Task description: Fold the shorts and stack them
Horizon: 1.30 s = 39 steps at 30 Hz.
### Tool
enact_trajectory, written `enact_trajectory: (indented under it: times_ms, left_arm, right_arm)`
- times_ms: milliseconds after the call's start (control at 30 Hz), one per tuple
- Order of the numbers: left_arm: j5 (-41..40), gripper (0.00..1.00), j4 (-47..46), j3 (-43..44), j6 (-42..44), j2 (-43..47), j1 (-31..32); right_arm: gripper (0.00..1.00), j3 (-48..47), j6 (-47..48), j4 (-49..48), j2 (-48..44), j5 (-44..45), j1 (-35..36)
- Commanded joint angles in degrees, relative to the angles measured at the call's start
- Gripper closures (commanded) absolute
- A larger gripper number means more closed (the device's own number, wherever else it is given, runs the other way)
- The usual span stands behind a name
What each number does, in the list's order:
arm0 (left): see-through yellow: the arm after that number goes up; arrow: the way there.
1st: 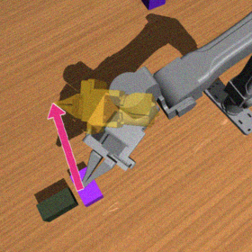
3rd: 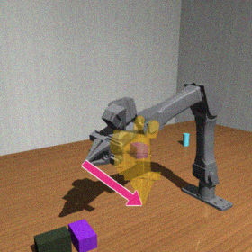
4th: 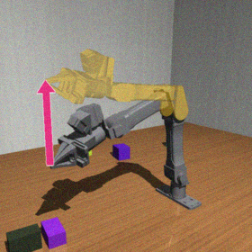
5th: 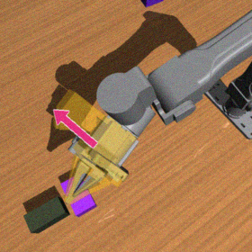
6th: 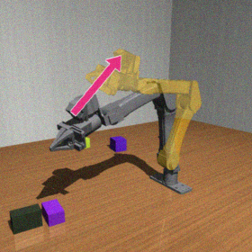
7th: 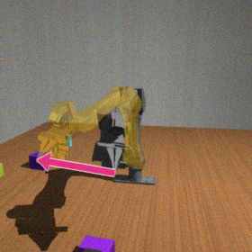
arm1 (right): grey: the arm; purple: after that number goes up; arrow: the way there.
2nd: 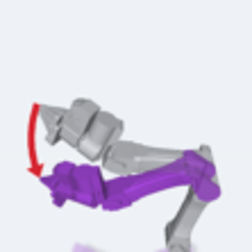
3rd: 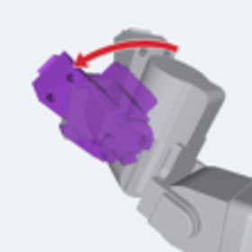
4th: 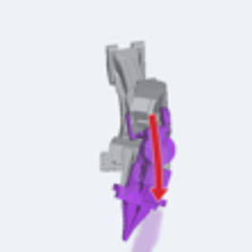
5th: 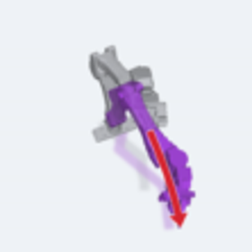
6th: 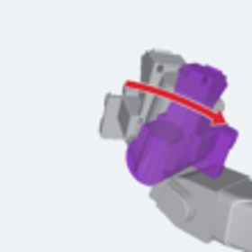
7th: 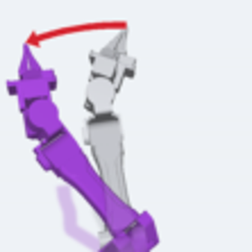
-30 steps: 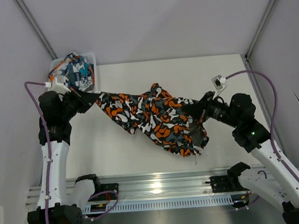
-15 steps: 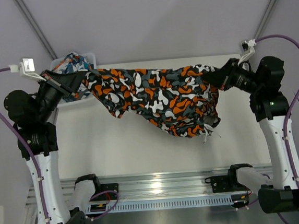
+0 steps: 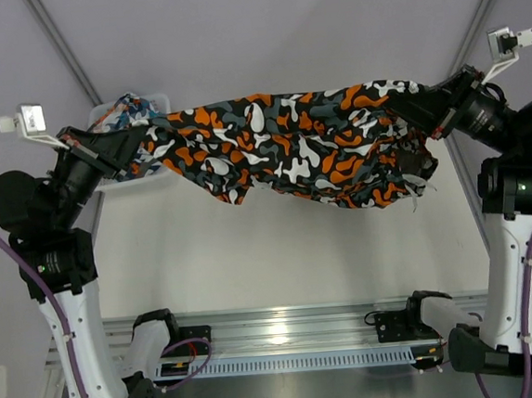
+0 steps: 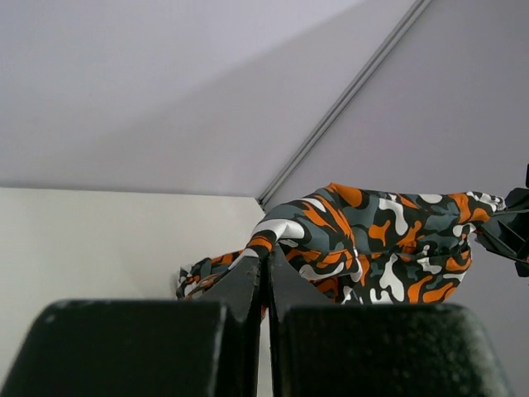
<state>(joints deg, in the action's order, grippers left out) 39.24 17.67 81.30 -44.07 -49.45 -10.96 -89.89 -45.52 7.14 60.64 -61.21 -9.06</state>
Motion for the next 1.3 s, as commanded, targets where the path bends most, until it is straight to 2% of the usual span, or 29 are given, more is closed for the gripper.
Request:
enact_trajectory:
  times_ms: [0,167,300,367,433,500,567,633,667,700,733,800,833,867,900,1000,1067,1267]
  left_arm:
    - [0.4,1.0,3.66,6.67,0.82,4.18,-0.73]
    - [-1.8,1.0,8.96,11.07,2.24,9.09,-0.73]
    - [-2.86,1.0,11.15,12.21,2.85,11.13,-0.73]
    - [-2.51,1.0,11.59,12.74,3.2,9.82,-0.73]
    - [-1.37,1.0,13.44,14.85,3.64,3.95,-0.73]
    - [0.04,1.0,11.52,13.64,2.68,-1.23,-0.73]
    - [-0.48,1.0,10.19,8.56,2.07,-3.54,-0.73]
    - [-1.62,1.0,6.34,2.15,1.54,-5.12,-0.73]
    - [-2.32,1.0,4.15,-3.11,1.19,-5.3,-0.73]
    - [-3.64,1.0,2.47,-6.03,1.01,-5.3,-0.73]
    - [-4.69,1.0,1.06,-14.33,1.01,-5.3,-0.73]
    - [-7.06,1.0,-4.71,-20.27,-0.13,-5.57,-0.64]
    - [-7.6,1.0,-6.84,-22.65,-0.48,-5.92,-0.64]
    - [-8.13,1.0,-8.86,-29.63,-1.1,-7.22,-0.38]
    - [-8.57,1.0,-13.49,-31.53,-2.06,-8.02,0.41]
    - [-11.73,1.0,-21.08,-38.74,-2.86,-11.45,3.57]
    - [-14.8,1.0,-25.73,-40.33,-3.64,-13.12,5.33]
    - [-17.62,1.0,-37.08,-44.82,-5.14,-19.62,8.85]
  right_arm:
    - [1.0,-3.27,-5.28,-2.31,-4.29,-3.48,-0.7]
    - [1.0,-3.1,-7.83,1.73,-11.76,-4.09,-0.7]
    - [1.0,-5.81,-6.96,6.65,-13.45,-4.97,-0.7]
    - [1.0,-9.5,-6.34,9.9,-10.21,-4.62,-0.78]
    - [1.0,-12.92,-6.51,12.62,-5.91,-5.32,-0.7]
    - [1.0,-12.77,-8.53,11.16,0.42,-5.32,-0.78]
    - [1.0,-7.36,-11.51,7.39,3.5,-5.85,-0.96]
    - [1.0,-0.94,-15.99,-0.52,5.62,-5.85,-1.13]
    - [1.0,6.06,-16.7,-2.11,5.89,-5.68,-1.31]
    - [1.0,9.35,-16.1,-3.52,6.33,-4.63,-1.31]
    - [1.0,12.42,-15.22,-3.53,6.59,-3.92,-1.49]
    - [1.0,20.93,-13.64,-4.75,8.51,-2.0,-1.49]
    - [1.0,23.16,-11.63,-4.94,9.57,-1.37,-1.57]
    - [1.0,24.83,-10.31,-5.03,10.8,-0.85,-1.58]
    - [1.0,27.11,-8.9,-5.03,12.21,0.38,-1.49]
    - [1.0,28.45,-3.63,-4.68,18.09,2.66,-1.14]
    - [1.0,28.36,-0.56,-5.11,22.49,3.29,-0.61]
    - [1.0,25.73,0.69,-10.21,33.46,4.17,0.53]
